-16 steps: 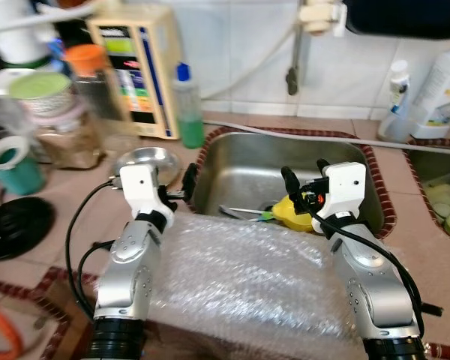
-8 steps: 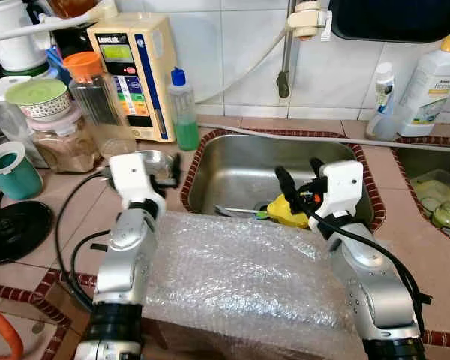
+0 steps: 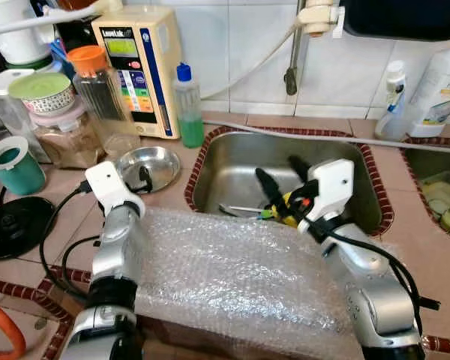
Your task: Kitchen organization
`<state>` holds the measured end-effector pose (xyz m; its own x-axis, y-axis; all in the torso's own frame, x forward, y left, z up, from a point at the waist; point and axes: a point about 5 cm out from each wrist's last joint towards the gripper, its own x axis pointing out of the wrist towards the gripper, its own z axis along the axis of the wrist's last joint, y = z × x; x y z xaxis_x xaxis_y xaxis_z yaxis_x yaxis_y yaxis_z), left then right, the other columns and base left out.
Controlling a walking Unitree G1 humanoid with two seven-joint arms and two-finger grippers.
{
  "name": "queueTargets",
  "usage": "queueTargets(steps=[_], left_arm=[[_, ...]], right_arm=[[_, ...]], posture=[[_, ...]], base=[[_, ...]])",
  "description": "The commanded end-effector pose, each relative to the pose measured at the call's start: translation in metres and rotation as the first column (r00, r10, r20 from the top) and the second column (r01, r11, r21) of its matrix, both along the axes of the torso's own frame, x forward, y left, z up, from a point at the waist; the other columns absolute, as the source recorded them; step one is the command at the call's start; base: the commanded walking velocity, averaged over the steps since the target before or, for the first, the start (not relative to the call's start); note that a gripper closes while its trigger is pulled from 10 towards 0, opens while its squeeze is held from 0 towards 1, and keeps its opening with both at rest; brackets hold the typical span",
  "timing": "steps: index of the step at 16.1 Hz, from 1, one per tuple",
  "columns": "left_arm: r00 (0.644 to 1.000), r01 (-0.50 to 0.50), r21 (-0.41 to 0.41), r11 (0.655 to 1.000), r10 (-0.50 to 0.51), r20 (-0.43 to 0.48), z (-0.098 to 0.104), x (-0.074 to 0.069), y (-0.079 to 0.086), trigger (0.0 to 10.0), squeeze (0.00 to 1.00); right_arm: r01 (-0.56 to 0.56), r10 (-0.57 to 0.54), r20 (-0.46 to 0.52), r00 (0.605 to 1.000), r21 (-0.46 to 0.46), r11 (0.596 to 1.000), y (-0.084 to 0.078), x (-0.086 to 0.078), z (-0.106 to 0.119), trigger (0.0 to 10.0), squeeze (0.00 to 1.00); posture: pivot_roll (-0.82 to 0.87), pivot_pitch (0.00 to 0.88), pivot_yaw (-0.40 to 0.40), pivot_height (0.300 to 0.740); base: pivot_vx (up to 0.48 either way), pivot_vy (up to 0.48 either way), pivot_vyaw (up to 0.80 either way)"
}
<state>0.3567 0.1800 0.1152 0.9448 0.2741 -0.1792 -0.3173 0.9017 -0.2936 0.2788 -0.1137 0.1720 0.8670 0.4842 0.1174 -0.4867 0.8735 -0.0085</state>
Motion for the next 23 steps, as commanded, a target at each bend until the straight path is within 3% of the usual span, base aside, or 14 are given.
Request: queueTargets(steps=[1, 4, 9, 15, 19, 21, 23], left_arm=[[0.999, -0.026, -0.006, 1.0, 0.026, 0.021, 0.009, 0.006, 0.004, 10.0, 0.0], [0.996, -0.087, -0.065, 0.994, 0.086, -0.024, 0.011, 0.015, 0.012, 10.0, 0.0], [0.98, -0.174, -0.084, 0.981, 0.164, -0.11, 0.017, 0.026, 0.032, 10.0, 0.0], [0.966, -0.14, -0.188, 0.972, 0.092, -0.243, 0.005, 0.028, 0.023, 10.0, 0.0], [0.963, -0.12, -0.23, 0.966, 0.056, -0.265, 0.002, 0.028, 0.019, 10.0, 0.0], [0.952, -0.133, -0.236, 0.963, 0.058, -0.299, -0.005, 0.024, 0.021, 0.0, 0.0], [0.932, -0.177, -0.222, 0.959, 0.091, -0.35, -0.017, 0.016, 0.032, 0.0, 0.0]], right_arm=[[-0.075, 0.074, 0.023, 0.997, 0.009, 0.997, 0.01, -0.006, 0.008, 10.0, 0.0], [-0.155, 0.155, 0.004, 0.988, 0.002, 0.988, 0.016, -0.013, 0.007, 10.0, 0.0], [-0.157, 0.157, -0.004, 0.988, -0.005, 0.988, 0.019, -0.019, 0.005, 10.0, 0.0], [-0.161, 0.161, -0.011, 0.987, -0.005, 0.987, 0.021, -0.021, 0.004, 10.0, 0.0], [-0.179, 0.179, -0.024, 0.984, -0.008, 0.984, 0.023, -0.024, 0.002, 10.0, 0.0], [-0.179, 0.179, -0.027, 0.984, -0.012, 0.984, 0.023, -0.024, 0.001, 10.0, 0.0], [-0.174, 0.173, -0.028, 0.985, -0.015, 0.985, 0.023, -0.024, 0.0, 10.0, 0.0]], posture=[[-0.07, 0.0, 0.098, 0.74], [-0.08, 0.0, 0.112, 0.74], [-0.09, 0.0, 0.15, 0.74], [-0.1, 0.0, 0.158, 0.74], [-0.1, 0.0, 0.163, 0.74], [-0.1, 0.0, 0.165, 0.74], [-0.1, 0.0, 0.165, 0.74]], base=[[0.0, 0.0, 0.0], [0.0, 0.0, 0.0], [0.0, 0.0, 0.0], [0.0, 0.0, 0.0], [0.0, 0.0, 0.0], [0.0, 0.0, 0.0], [0.0, 0.0, 0.0]])
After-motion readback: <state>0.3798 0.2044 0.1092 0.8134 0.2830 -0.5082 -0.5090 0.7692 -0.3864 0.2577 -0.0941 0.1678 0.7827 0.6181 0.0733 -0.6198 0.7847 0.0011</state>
